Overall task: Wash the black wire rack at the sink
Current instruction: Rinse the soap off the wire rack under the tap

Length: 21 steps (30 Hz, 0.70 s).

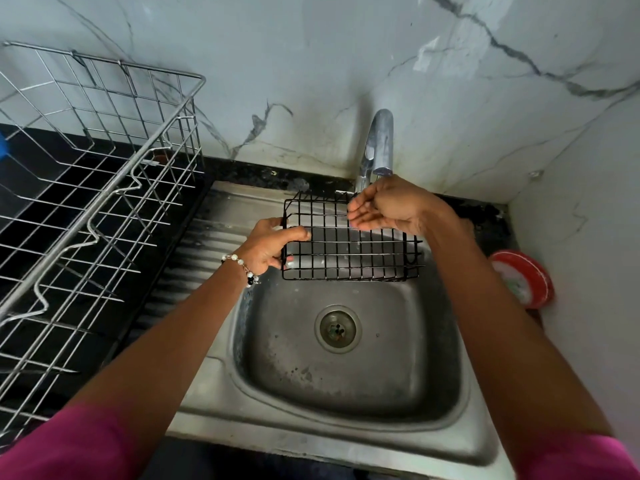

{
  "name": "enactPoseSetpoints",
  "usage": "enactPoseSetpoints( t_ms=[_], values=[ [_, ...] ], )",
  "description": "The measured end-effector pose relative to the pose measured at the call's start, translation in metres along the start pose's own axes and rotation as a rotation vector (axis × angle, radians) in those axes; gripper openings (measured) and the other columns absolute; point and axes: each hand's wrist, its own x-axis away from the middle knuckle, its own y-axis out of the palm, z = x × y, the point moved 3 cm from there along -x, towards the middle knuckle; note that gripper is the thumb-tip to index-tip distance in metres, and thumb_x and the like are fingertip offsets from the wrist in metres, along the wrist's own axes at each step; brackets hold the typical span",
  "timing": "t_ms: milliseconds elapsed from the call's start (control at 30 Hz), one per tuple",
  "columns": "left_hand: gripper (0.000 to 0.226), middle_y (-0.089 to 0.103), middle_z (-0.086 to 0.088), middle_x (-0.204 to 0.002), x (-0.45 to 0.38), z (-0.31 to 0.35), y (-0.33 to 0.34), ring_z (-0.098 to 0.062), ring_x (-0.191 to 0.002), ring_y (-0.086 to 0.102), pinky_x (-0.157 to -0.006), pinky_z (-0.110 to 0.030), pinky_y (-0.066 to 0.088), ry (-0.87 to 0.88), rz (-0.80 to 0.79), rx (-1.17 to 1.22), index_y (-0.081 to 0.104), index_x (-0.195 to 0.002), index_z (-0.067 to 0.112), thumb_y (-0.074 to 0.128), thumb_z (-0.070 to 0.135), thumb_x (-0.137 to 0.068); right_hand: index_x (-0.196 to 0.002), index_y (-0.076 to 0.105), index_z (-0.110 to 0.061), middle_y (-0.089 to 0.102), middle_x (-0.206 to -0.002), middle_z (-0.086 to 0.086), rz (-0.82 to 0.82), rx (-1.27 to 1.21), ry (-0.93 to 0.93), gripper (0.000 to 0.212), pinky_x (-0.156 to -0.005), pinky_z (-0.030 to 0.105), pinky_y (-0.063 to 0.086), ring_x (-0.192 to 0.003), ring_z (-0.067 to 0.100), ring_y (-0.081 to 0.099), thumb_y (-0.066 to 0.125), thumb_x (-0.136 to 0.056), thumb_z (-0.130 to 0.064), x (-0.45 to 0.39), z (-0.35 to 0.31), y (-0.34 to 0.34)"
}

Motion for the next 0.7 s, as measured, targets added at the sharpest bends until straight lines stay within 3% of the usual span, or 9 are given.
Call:
enactPoseSetpoints(
  t_ms=[100, 167, 233, 367, 467, 600, 700],
  values=[
    [0.025, 0.065, -0.006, -0.100, 0.001, 0.000, 0.004, -0.034, -0.092, 0.063, -0.086, -0.055, 0.053, 0.014, -0.015, -0.018, 0.057, -0.095, 0.019, 0.076, 0.017, -0.079, -0.112, 0.060, 0.010, 0.066, -0.107, 0.027, -0.140, -0.156, 0.004, 0.033, -0.084, 0.037, 0.057, -0.099, 0.031, 0.068, 0.032, -0.093, 0.015, 0.001, -0.001, 0.008],
    [0.022, 0.064, -0.004, -0.096, 0.000, -0.001, 0.007, -0.031, -0.082, 0.061, -0.087, -0.053, 0.053, 0.017, -0.022, -0.022, 0.055, -0.087, 0.023, 0.075, 0.018, -0.080, -0.111, 0.060, 0.010, 0.066, -0.108, 0.027, -0.101, -0.132, 0.005, 0.033, -0.084, 0.037, 0.057, -0.098, 0.031, 0.069, 0.033, -0.093, 0.014, -0.001, 0.000, 0.007],
    [0.020, 0.065, -0.006, -0.099, 0.000, -0.002, 0.009, -0.030, -0.079, 0.060, -0.084, -0.052, 0.052, 0.017, -0.030, -0.039, 0.060, -0.090, 0.019, 0.076, 0.020, -0.079, -0.111, 0.060, 0.011, 0.065, -0.109, 0.029, -0.028, -0.134, 0.003, 0.032, -0.080, 0.035, 0.058, -0.095, 0.031, 0.070, 0.034, -0.093, 0.014, -0.004, 0.004, 0.002],
    [0.037, 0.067, -0.008, -0.108, -0.003, -0.009, 0.008, -0.025, -0.083, 0.063, -0.080, -0.047, 0.056, -0.003, -0.023, -0.062, 0.063, -0.106, 0.012, 0.079, 0.023, -0.074, -0.111, 0.060, 0.011, 0.067, -0.105, 0.027, -0.101, -0.285, -0.018, 0.035, -0.084, 0.037, 0.057, -0.099, 0.033, 0.068, 0.031, -0.092, 0.015, -0.002, 0.002, 0.004],
    [0.050, 0.068, -0.008, -0.106, -0.002, -0.015, 0.009, -0.027, -0.083, 0.063, -0.080, -0.048, 0.056, -0.015, -0.034, -0.066, 0.062, -0.111, 0.010, 0.081, 0.027, -0.068, -0.110, 0.059, 0.011, 0.066, -0.106, 0.026, -0.034, -0.175, -0.012, 0.030, -0.085, 0.037, 0.057, -0.101, 0.032, 0.067, 0.034, -0.094, 0.012, -0.003, -0.001, 0.007],
    [0.025, 0.068, -0.002, -0.093, 0.000, -0.019, 0.012, -0.023, -0.084, 0.063, -0.083, -0.050, 0.053, 0.011, -0.055, -0.064, 0.063, -0.098, 0.016, 0.076, 0.018, -0.077, -0.111, 0.059, 0.012, 0.066, -0.107, 0.028, -0.112, -0.277, -0.018, 0.033, -0.087, 0.038, 0.056, -0.102, 0.034, 0.067, 0.032, -0.093, 0.014, -0.006, -0.004, 0.015],
    [0.030, 0.070, -0.003, -0.093, 0.003, -0.021, 0.013, -0.021, -0.087, 0.064, -0.082, -0.050, 0.054, 0.035, -0.075, -0.081, 0.063, -0.105, 0.011, 0.076, 0.015, -0.078, -0.111, 0.059, 0.011, 0.065, -0.110, 0.029, -0.026, -0.243, -0.028, 0.030, -0.085, 0.036, 0.057, -0.101, 0.033, 0.067, 0.034, -0.094, 0.012, -0.007, -0.005, 0.013]
  ],
)
